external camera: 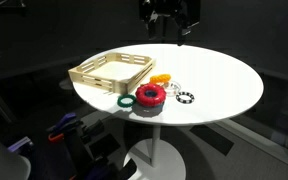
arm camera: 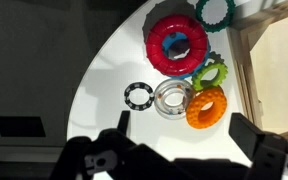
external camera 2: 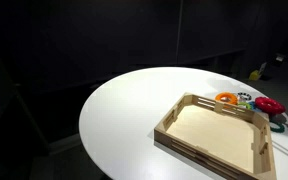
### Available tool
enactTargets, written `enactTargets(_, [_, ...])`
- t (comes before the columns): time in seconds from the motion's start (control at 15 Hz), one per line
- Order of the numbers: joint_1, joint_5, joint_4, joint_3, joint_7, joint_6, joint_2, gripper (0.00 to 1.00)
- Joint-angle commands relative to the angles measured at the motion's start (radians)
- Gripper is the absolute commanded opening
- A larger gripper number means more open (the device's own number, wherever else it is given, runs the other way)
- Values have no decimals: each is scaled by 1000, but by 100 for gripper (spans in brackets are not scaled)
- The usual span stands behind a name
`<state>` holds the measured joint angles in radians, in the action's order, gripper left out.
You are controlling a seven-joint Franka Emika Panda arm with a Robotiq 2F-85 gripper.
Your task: Pick up the red ring and put it in the wooden tray
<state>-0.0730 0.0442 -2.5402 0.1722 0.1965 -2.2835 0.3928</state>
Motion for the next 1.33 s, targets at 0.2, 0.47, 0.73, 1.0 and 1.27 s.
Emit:
enactTargets(0.2, [-9, -4, 1, -9, 3, 2, 0, 100])
enactTargets(0.47, [-8, 1, 8, -18, -15, -12, -16, 100])
enactTargets(0.73, [0, -2, 14, -41, -38, -15, -49, 100])
enactTargets(1.0, [-8, 14, 2, -67, -87, -18, -100, 100])
enactTargets(1.27, [-23, 52, -11, -102, -237, -49, -168, 100])
